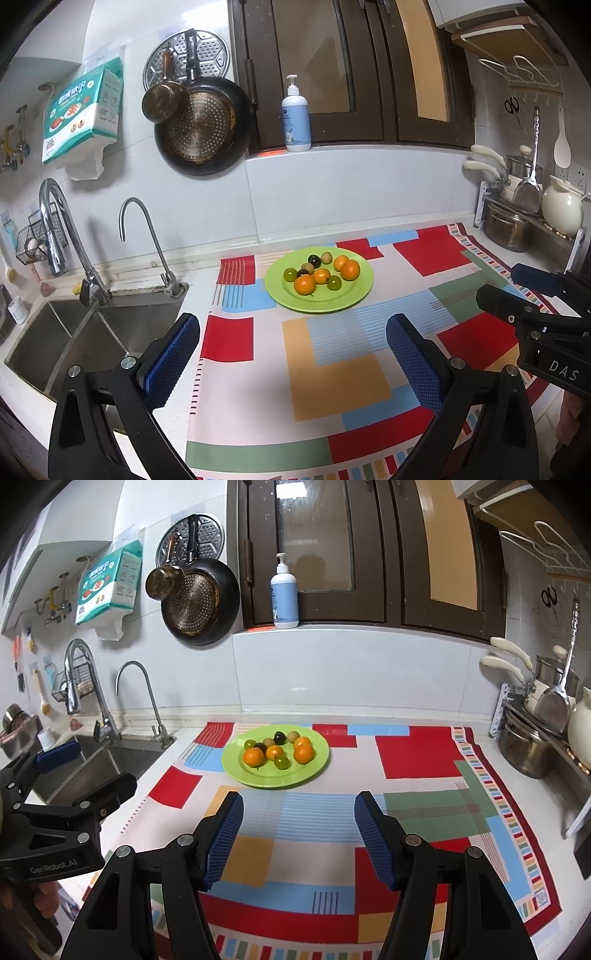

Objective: Organize fruits

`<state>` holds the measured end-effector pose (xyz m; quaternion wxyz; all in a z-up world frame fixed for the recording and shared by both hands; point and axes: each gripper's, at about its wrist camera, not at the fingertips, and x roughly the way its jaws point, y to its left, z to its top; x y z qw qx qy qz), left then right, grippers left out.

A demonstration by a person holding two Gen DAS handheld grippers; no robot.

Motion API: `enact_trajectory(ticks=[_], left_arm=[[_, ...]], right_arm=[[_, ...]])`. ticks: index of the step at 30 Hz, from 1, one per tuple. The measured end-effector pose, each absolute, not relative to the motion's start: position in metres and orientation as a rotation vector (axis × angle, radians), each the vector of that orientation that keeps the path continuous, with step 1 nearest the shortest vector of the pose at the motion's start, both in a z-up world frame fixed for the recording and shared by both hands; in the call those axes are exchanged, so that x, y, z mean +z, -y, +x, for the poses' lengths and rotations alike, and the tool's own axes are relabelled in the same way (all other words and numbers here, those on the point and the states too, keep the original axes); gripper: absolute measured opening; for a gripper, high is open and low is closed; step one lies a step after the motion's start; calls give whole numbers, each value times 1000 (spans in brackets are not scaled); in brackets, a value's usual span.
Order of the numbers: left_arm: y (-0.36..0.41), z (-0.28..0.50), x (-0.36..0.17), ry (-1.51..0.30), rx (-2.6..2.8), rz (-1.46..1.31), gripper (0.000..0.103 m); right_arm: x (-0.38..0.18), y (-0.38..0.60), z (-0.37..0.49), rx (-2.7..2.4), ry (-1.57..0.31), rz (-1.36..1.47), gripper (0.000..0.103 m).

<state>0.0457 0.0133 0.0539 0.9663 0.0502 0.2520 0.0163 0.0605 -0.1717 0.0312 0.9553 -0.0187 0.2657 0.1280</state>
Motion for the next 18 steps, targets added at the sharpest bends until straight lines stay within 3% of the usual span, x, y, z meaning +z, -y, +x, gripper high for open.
enact_trajectory(ticks=[18], left_arm=[[-13,38,55,-482,40,108,103]], right_arm=[[29,172,55,264,-543,-38,64]])
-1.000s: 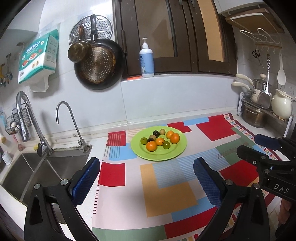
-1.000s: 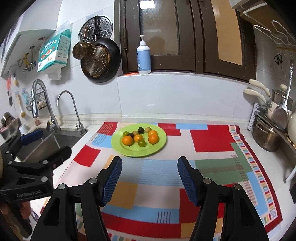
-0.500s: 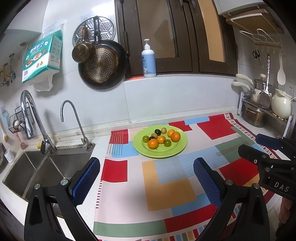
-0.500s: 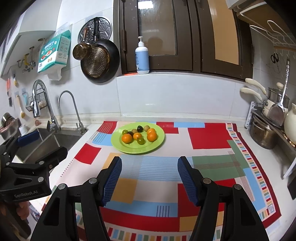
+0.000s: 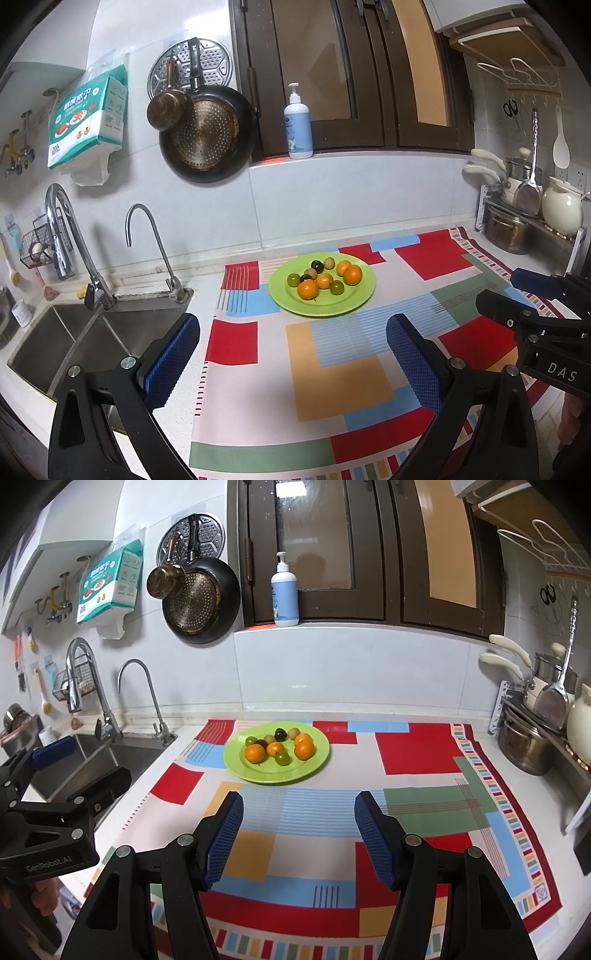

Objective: Organize fruits

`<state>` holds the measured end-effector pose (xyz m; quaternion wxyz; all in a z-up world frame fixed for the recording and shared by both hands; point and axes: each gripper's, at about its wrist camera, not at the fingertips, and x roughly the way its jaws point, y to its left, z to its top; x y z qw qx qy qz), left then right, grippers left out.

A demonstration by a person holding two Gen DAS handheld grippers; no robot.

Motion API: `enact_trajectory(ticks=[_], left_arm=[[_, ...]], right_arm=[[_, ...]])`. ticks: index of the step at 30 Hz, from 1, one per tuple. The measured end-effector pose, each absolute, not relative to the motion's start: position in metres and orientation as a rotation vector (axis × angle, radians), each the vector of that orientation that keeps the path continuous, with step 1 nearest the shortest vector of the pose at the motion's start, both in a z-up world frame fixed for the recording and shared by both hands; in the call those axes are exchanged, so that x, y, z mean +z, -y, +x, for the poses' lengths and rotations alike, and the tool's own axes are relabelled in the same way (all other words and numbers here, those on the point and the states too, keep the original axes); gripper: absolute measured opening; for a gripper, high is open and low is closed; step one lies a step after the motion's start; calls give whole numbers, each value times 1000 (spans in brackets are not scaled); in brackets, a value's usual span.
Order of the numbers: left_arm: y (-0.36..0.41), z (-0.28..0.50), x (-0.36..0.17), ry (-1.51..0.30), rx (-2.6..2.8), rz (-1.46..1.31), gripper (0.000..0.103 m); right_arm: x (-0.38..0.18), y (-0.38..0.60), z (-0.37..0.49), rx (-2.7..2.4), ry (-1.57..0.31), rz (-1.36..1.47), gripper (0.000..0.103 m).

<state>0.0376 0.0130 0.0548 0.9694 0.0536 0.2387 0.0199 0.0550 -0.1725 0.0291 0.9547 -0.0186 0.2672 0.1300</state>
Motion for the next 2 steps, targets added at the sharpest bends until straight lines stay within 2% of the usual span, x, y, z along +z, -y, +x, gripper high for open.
enact_trajectory(ticks=[2], left_arm=[[-13,37,55,-483,45,110,103]], right_arm=[[29,173,55,264,-544,-38,64]])
